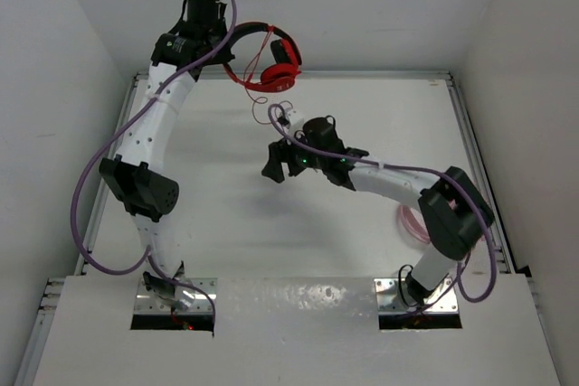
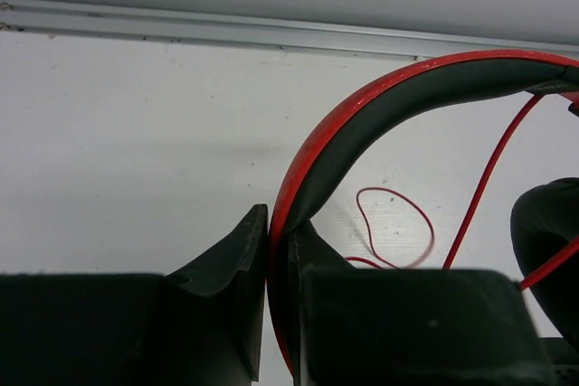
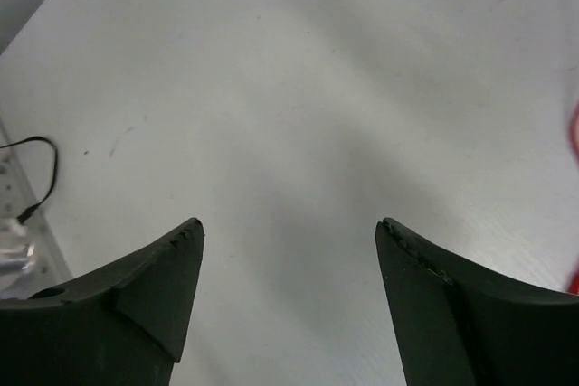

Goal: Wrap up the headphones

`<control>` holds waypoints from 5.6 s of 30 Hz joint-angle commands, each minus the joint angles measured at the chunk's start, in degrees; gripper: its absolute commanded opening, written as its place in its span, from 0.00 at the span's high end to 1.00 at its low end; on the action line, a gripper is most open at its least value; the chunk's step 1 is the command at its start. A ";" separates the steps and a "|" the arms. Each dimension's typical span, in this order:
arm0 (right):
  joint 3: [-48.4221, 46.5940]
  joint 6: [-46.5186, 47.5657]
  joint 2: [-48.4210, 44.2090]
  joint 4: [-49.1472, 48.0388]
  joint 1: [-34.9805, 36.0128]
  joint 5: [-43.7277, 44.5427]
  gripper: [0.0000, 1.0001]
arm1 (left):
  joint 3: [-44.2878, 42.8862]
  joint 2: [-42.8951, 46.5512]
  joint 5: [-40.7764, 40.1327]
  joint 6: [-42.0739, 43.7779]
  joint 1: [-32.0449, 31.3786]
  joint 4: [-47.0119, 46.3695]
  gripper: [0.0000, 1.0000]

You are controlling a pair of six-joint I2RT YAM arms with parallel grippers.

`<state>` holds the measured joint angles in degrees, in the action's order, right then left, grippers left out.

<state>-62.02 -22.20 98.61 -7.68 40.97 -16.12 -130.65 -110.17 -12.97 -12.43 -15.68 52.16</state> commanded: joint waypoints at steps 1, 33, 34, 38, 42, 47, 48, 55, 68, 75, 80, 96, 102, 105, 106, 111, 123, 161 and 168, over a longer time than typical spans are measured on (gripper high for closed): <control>9.50 7.42 -8.86 -14.24 -0.28 7.05 0.23 | -4.26 4.61 2.33 -0.76 0.12 -3.30 1.00; 10.34 25.70 1.77 -24.85 -14.43 -17.36 0.33 | -5.32 2.94 11.92 0.91 1.27 -4.17 1.00; 10.25 27.19 1.15 -21.01 -13.73 -17.11 0.33 | -5.32 2.77 11.74 0.74 1.27 -4.26 1.00; 12.44 25.21 0.79 -22.96 -8.73 -13.15 0.28 | -5.58 2.33 11.74 -0.32 1.36 -4.26 1.00; 17.72 9.32 4.12 -49.89 -5.13 -6.31 0.20 | -6.63 1.63 11.92 -0.76 1.44 -4.44 1.00; 8.69 -6.75 15.45 -59.10 -3.35 9.15 0.20 | -6.99 1.19 12.70 -2.51 1.44 -4.79 1.00; 5.28 -8.90 19.04 -61.12 -3.27 9.44 0.22 | -6.99 1.10 12.71 -2.95 1.44 -4.70 1.00; -2.22 -11.98 26.80 -55.16 1.91 18.40 0.25 | -7.51 0.84 14.20 -4.36 1.44 -5.58 1.00; -9.36 -19.11 34.20 -45.84 4.12 25.95 0.30 | -14.37 -2.60 14.11 -10.16 1.44 -5.84 1.00; 5.40 -8.06 21.29 -58.75 3.42 24.74 0.21 | -10.51 0.04 13.76 -8.67 1.44 -5.58 1.00; 17.45 -2.17 9.07 -64.48 1.31 18.76 0.18 | -8.83 1.27 15.17 -7.79 1.44 -5.76 1.00; 7.72 8.49 11.15 -58.40 0.69 17.53 0.48 | -6.20 4.00 18.77 -6.21 1.36 -5.84 1.00; 5.33 -2.93 13.54 -64.91 -3.79 17.53 0.90 | -2.60 6.02 25.18 -1.12 1.44 -5.67 1.00; 7.34 -6.45 12.67 -68.25 -7.65 17.79 0.97 | 0.12 7.33 30.54 3.26 1.53 -5.76 1.00; 8.22 -6.28 11.10 -68.60 -9.23 18.40 1.00 | 2.31 7.69 33.16 4.42 1.53 -5.84 1.00; 14.64 -1.54 3.45 -66.42 -13.89 19.99 1.00 | 6.28 7.60 39.95 16.36 1.53 -1.11 1.00; 15.79 12.60 -11.59 -42.96 -21.72 13.23 1.00 | 14.28 7.87 20.12 41.78 -6.47 4.62 1.00; -6.56 -44.08 -5.36 -30.44 -19.88 -28.55 1.00 | 35.47 13.41 -32.39 36.03 -13.59 -35.16 1.00; -12.50 -56.37 -0.53 -43.29 -10.76 -18.79 1.00 | 29.85 10.86 -27.02 19.38 -13.50 -21.50 1.00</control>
<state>-68.90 -67.18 99.00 -35.18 23.57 -32.88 -96.27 -98.67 -38.33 17.85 -30.70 27.33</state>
